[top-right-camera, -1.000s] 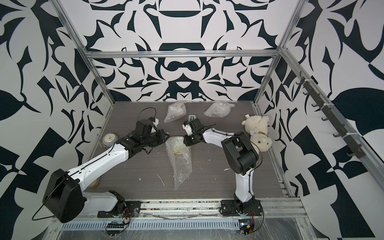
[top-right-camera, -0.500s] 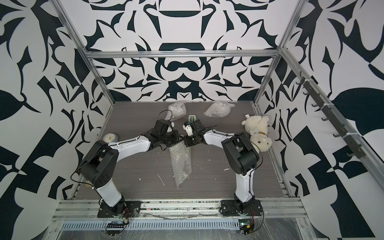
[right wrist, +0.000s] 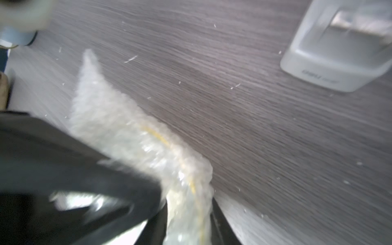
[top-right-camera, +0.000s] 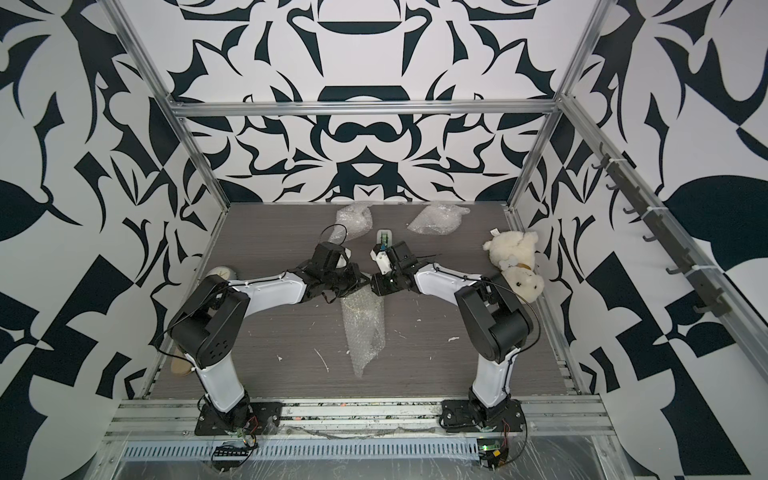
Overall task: Wrap bowls in bubble wrap
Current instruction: Wrap the bowl in bubble wrap.
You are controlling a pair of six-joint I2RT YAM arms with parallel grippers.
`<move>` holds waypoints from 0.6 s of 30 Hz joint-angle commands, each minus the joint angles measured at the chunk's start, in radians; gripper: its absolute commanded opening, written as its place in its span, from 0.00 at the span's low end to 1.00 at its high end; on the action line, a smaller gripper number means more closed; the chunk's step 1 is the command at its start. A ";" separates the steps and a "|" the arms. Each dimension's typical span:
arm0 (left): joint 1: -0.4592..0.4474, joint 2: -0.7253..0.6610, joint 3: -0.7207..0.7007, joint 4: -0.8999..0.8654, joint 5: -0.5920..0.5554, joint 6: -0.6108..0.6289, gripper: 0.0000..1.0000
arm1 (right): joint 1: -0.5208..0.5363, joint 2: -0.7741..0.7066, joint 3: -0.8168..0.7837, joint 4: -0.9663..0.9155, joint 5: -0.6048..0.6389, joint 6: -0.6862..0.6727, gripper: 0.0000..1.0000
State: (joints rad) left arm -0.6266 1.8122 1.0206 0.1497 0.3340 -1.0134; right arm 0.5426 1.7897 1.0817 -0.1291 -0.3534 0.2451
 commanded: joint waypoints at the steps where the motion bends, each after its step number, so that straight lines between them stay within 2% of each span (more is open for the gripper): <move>1: -0.004 -0.002 -0.008 0.005 0.003 0.015 0.07 | 0.006 -0.067 -0.002 0.013 -0.030 0.000 0.37; 8: -0.004 0.014 0.001 0.001 0.006 0.016 0.07 | -0.026 -0.198 -0.051 -0.038 0.023 -0.007 0.37; 12: -0.005 0.020 0.007 0.002 0.006 0.015 0.07 | -0.017 -0.256 -0.086 -0.010 -0.051 0.002 0.36; 18: -0.005 0.028 0.026 -0.004 0.006 0.015 0.09 | 0.016 -0.186 -0.064 -0.012 -0.102 0.008 0.29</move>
State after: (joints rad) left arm -0.6289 1.8175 1.0248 0.1524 0.3359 -1.0126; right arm 0.5381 1.5707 1.0100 -0.1444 -0.4156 0.2504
